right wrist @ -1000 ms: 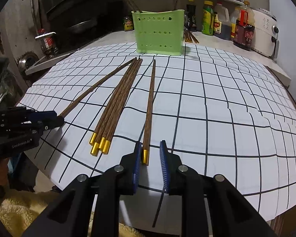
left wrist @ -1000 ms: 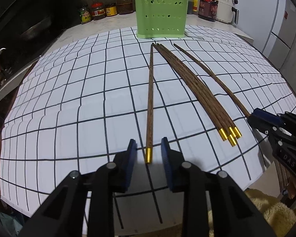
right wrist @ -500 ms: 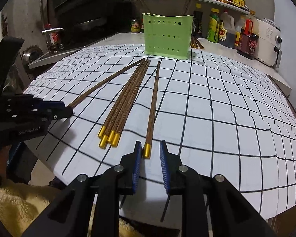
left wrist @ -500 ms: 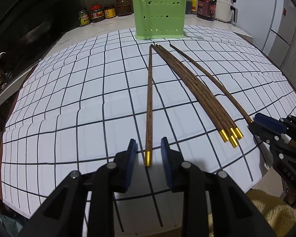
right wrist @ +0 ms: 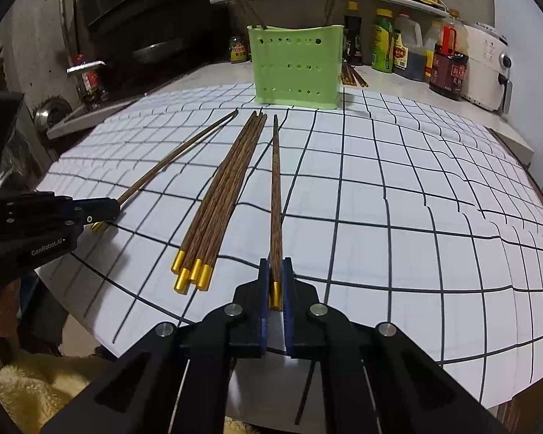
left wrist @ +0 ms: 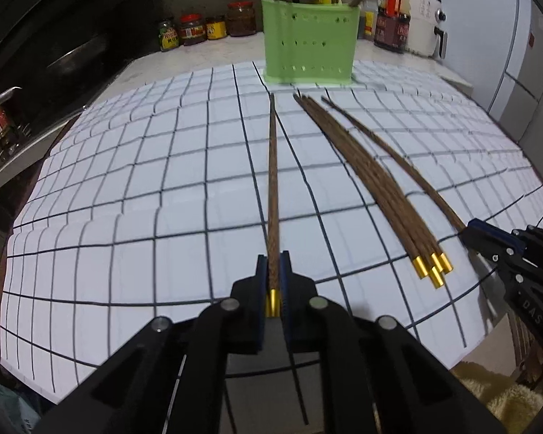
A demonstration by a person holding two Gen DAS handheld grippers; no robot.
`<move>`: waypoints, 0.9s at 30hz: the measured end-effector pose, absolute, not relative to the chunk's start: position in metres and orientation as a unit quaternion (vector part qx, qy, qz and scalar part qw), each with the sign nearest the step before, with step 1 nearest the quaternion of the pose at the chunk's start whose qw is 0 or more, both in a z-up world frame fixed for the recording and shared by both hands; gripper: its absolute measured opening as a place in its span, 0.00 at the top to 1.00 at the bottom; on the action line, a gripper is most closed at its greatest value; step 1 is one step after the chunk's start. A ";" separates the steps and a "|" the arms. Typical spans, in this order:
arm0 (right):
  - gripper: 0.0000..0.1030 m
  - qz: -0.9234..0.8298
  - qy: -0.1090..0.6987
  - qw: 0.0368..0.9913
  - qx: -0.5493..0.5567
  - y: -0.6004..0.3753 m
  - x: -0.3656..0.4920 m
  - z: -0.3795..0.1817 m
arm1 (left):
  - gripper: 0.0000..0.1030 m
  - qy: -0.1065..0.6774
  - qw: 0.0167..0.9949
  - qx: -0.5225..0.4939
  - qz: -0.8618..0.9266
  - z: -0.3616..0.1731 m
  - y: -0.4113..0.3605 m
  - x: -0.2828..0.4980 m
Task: Organize utensils
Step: 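Lift both held chopsticks and carry them to the green holder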
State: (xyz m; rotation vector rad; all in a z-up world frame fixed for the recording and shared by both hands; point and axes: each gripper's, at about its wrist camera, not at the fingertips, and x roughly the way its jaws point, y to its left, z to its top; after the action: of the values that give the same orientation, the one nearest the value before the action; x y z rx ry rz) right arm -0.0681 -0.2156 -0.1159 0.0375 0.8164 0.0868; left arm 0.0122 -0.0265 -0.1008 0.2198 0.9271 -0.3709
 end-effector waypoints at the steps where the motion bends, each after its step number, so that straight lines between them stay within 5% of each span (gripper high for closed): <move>1: 0.93 0.043 0.392 0.919 0.023 -0.217 -0.069 -0.112 | 0.94 0.437 0.876 0.099 -0.179 -0.095 -0.024 0.012; 14: 0.94 0.046 0.254 0.966 0.031 -0.231 -0.080 0.003 | 0.94 0.257 0.940 0.031 -0.223 0.040 0.016 -0.006; 27: 0.94 0.033 0.214 0.976 0.026 -0.240 -0.066 0.073 | 0.94 0.240 0.943 0.017 -0.230 0.057 0.020 0.001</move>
State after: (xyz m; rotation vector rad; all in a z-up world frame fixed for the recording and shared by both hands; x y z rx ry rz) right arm -0.0664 -0.2395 0.0731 0.0515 0.4322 0.0662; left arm 0.0010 0.0197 0.0572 0.0356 0.4896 -0.4684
